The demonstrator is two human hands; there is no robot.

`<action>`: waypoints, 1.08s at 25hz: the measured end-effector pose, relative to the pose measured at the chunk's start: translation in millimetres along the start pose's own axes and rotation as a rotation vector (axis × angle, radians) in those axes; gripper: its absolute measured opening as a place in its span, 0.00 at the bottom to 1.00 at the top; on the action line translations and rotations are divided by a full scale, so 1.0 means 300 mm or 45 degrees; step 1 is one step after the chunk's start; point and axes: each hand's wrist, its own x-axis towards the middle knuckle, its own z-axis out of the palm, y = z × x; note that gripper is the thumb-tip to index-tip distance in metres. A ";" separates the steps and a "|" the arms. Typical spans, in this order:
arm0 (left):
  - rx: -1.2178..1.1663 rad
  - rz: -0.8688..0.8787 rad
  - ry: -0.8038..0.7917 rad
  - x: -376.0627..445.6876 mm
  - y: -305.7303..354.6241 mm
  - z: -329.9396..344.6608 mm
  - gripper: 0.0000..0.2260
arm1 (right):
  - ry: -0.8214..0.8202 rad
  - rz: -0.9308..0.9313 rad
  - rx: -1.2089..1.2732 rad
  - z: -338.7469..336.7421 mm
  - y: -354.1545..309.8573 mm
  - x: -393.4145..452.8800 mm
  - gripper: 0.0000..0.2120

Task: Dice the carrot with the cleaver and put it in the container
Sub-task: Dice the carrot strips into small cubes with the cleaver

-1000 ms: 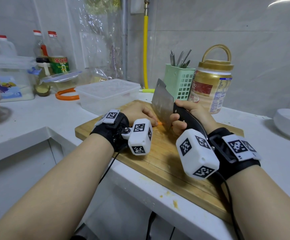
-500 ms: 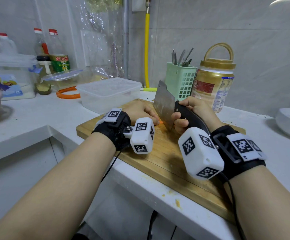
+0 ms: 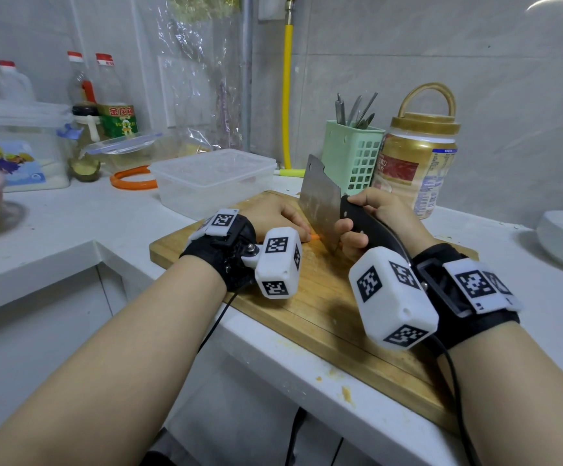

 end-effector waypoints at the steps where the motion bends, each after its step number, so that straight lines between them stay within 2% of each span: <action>1: 0.000 0.000 0.003 0.002 -0.001 0.000 0.02 | -0.002 0.004 -0.019 0.000 -0.001 0.004 0.11; 5: 0.041 -0.034 0.024 0.011 -0.008 0.000 0.05 | -0.019 0.016 -0.051 -0.001 0.002 0.013 0.11; 16: -0.052 -0.037 0.021 0.002 -0.001 0.002 0.03 | -0.059 -0.001 0.117 -0.019 0.006 -0.005 0.12; 27: -0.019 0.017 0.019 0.002 0.000 0.003 0.03 | -0.032 0.027 0.014 -0.003 0.004 0.003 0.12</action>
